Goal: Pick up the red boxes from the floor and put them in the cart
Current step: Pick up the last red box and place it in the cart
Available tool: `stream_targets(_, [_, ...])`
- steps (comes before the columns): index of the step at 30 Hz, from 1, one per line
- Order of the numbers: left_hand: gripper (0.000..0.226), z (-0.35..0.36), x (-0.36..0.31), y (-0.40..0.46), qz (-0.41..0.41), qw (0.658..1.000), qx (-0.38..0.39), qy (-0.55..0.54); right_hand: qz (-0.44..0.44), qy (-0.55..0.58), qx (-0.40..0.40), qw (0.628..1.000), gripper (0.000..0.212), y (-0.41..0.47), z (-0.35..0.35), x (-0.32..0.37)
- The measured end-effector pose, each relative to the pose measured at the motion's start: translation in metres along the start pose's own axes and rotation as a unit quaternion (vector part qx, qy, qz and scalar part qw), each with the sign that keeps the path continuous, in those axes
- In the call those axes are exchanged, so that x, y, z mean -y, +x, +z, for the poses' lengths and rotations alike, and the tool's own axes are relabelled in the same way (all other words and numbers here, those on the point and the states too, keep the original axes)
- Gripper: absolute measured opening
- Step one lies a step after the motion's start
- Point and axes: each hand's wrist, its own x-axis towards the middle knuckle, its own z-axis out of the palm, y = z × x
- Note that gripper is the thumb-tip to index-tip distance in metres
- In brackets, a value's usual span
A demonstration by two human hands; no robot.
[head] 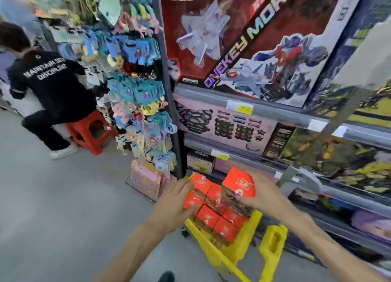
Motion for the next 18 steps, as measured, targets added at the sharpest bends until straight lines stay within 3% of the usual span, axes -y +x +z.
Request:
stream_targets(5, [0.072, 0.029, 0.057, 0.069, 0.062, 0.997, 0.035, -0.027, 0.093, -0.04, -0.031, 0.994, 0.087, 0.039, 0.038, -0.026])
stream_targets(10, [0.073, 0.07, 0.109, 0.113, 0.109, 0.989, 0.083, -0.047, 0.209, -0.091, 0.003, 0.974, 0.096, 0.07, 0.077, -0.054])
stream_targets(15, [0.071, 0.115, 0.145, 0.143, 0.107, 0.981, 0.137, -0.088, 0.223, -0.131, 0.035, 0.965, 0.107, 0.091, 0.127, -0.081])
stream_targets(18, [0.07, 0.14, 0.158, 0.151, 0.103, 0.977, 0.155, -0.101, 0.192, -0.156, 0.053, 0.968, 0.099, 0.098, 0.16, -0.108])
